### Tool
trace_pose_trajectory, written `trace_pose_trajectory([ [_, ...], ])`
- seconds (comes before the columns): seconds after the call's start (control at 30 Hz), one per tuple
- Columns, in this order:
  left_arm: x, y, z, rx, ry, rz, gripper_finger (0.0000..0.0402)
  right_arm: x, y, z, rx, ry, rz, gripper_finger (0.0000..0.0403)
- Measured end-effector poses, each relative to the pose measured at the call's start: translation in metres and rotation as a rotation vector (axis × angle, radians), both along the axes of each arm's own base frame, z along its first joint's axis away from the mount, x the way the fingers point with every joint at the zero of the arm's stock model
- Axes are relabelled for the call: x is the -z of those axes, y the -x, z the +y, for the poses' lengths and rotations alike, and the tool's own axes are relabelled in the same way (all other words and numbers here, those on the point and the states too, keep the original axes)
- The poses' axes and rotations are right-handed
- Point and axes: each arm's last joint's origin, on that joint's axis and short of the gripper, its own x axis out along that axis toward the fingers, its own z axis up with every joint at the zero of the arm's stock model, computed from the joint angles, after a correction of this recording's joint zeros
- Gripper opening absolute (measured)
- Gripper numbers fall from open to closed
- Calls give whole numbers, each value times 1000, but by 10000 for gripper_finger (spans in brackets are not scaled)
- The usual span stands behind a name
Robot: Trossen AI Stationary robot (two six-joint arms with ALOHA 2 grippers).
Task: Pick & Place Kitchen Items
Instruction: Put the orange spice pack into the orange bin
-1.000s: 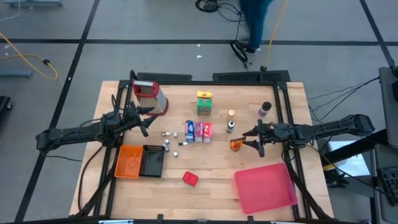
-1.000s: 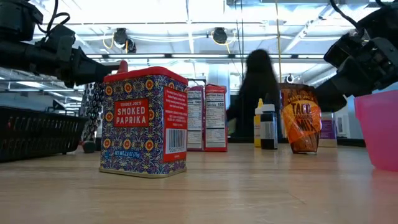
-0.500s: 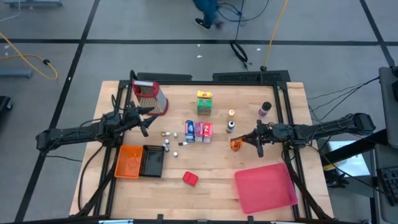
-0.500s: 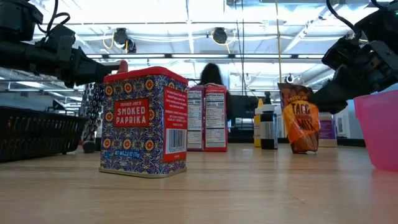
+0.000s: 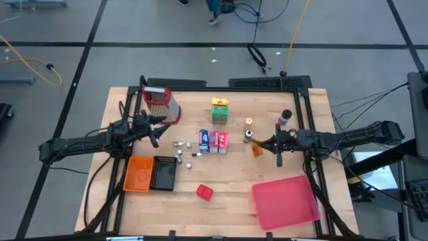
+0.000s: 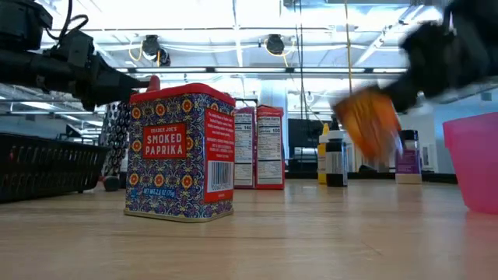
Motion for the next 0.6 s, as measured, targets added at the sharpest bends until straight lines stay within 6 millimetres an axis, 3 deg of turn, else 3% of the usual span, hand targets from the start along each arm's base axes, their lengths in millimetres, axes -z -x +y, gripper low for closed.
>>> trace_pose_trajectory([
  [0.3, -5, 0, -1, 25, 13, -56, 216, -73, -30, 2, -9, 95, -82, 0],
  [0.6, -11, 0, -3, 103, 29, -133, 216, -118, -79, 3, 10, 209, -76, 0],
])
